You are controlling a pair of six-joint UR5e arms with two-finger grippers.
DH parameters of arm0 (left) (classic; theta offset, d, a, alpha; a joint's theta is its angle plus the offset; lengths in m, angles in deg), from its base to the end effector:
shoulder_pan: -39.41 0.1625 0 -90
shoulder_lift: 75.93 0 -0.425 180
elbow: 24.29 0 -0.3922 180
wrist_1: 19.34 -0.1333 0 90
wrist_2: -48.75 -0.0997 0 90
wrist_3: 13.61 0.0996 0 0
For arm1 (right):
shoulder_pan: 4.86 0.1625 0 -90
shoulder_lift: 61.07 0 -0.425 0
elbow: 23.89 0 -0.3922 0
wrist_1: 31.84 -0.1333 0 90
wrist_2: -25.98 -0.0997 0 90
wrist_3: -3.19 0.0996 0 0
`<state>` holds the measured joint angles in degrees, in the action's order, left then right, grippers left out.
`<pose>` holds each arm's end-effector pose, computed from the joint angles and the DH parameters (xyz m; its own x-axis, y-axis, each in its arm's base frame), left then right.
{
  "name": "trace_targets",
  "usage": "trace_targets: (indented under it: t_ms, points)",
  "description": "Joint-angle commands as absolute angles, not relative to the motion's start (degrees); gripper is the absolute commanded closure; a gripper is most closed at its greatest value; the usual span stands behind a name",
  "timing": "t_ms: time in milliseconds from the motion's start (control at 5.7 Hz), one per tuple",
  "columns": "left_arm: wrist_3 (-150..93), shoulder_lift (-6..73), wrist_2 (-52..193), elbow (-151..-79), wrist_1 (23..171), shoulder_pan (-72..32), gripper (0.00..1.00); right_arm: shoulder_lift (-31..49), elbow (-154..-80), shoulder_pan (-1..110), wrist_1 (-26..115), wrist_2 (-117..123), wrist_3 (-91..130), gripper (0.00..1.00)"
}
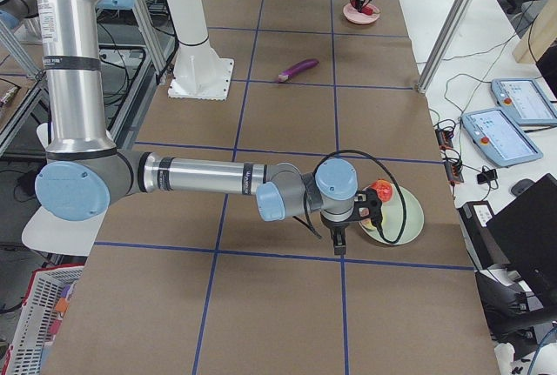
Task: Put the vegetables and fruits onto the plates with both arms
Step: 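Open the left gripper to drop the pepper onto the pink plate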
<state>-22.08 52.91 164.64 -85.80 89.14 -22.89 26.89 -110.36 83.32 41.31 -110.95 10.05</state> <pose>0.2844 -0.7349 0.4535 0.7510 0.4838 -0.4494 -0.2999 0.8562 0.4206 0.0440 -0.5230 0.6366 0.6752 -0.0984 0.7310 -0.0504 0.9826 0.1788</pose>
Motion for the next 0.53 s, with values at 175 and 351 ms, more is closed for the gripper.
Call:
trace_targets:
  t_ms: [175,351]
  points:
    - [-67.4,50.64,173.63,-100.96,89.2,-18.81,0.0,26.99,-110.55,83.38,41.37,-111.04,10.05,0.0]
    - [-81.49,48.28,172.34,-107.45,89.2,-13.29,0.0,26.99,-110.55,83.38,41.28,-111.04,10.05,0.0]
